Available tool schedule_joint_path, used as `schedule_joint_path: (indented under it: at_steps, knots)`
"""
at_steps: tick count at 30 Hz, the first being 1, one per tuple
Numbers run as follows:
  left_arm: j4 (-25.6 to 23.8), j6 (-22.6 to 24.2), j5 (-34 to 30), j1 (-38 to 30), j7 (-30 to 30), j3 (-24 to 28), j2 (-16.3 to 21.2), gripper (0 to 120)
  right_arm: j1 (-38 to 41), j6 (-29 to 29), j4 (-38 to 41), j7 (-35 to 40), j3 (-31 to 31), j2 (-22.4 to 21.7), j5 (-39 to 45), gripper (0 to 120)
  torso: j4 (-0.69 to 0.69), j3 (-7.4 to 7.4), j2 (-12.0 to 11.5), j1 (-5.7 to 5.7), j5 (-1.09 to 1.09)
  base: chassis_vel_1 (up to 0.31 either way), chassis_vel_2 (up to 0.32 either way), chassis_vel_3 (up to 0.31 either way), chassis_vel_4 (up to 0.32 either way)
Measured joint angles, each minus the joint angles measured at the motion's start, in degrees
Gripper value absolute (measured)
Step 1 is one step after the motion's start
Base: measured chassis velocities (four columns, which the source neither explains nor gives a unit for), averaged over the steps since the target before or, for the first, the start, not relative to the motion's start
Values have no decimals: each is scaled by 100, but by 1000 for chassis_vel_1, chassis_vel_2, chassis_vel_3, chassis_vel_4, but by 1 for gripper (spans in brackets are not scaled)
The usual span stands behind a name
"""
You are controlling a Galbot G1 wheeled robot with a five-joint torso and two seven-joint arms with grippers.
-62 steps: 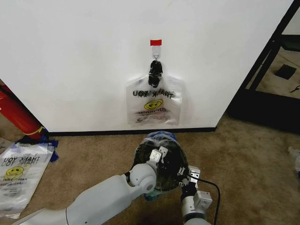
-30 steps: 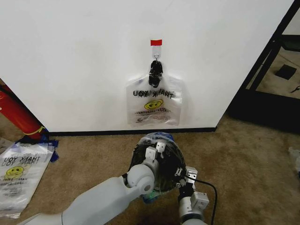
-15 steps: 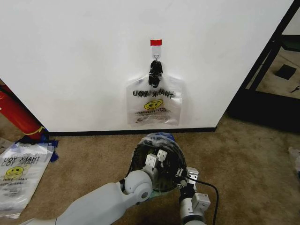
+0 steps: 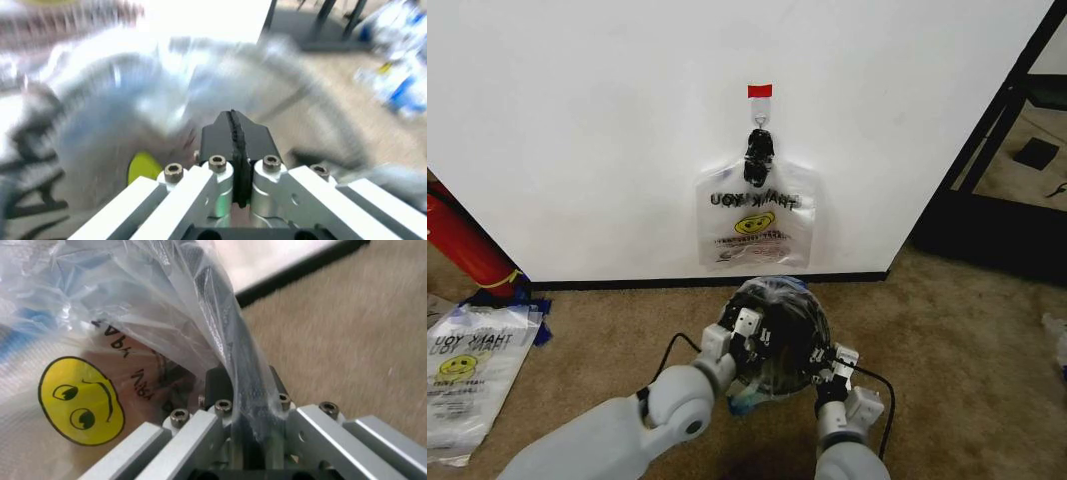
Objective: Pick up the garbage bag from the wall and place it over the trash bin.
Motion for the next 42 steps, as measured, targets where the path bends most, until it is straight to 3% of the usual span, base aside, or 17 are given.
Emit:
schedule_joint_path:
  at_steps: [3,7,9,10,16,17,21,25,28,32,36,42]
  knots:
    - [-369,-153,31,201,51,-175,145,0,100,-181,-1,137,49,1,461,0,0,0,0,0,0,0,0,0,0]
    - [-909,-440,81,677,25,-793,339,16,315,-601,-3,463,168,6,1393,0,-1,0,0,0,2,0,0,0,0]
    - [-1089,-498,80,1137,-48,-1350,329,25,420,-775,-10,626,197,9,1781,0,-1,0,0,0,1,0,0,0,0]
    - [-1089,-498,80,1137,-48,-1350,329,25,420,-775,-10,626,197,9,1781,0,-1,0,0,0,1,0,0,0,0]
    - [-1267,-812,218,2870,-63,-2818,0,51,702,-1076,-60,930,263,-101,2342,0,0,0,0,0,0,0,0,0,0]
    - [-1267,-812,218,2870,-63,-2818,0,51,702,-1076,-60,930,263,-101,2342,0,0,0,0,0,0,0,0,0,0]
    - [-1052,-1520,321,4074,285,-3588,-321,67,831,-1293,14,1180,441,-135,2791,0,3,0,0,0,0,0,0,0,0]
    - [-774,-1979,263,4524,609,-3713,-465,79,881,-1340,15,1276,538,-148,2929,0,1,0,0,0,2,0,0,0,0]
    - [-282,-2364,172,4809,1142,-3490,-646,92,947,-1413,78,1418,697,-149,3205,0,1,0,0,0,2,0,0,0,0]
    - [179,-2614,318,4774,1513,-3186,-741,99,956,-1490,173,1507,803,-170,3367,0,0,0,0,0,0,0,0,0,0]
    - [388,-2731,392,4722,1662,-3053,-753,96,944,-1554,240,1554,868,-189,3453,0,0,0,0,0,1,0,0,0,0]
    - [706,-2990,437,4661,1904,-2784,-787,75,934,-1785,353,1742,1112,-246,3727,0,0,0,0,0,2,0,0,0,0]
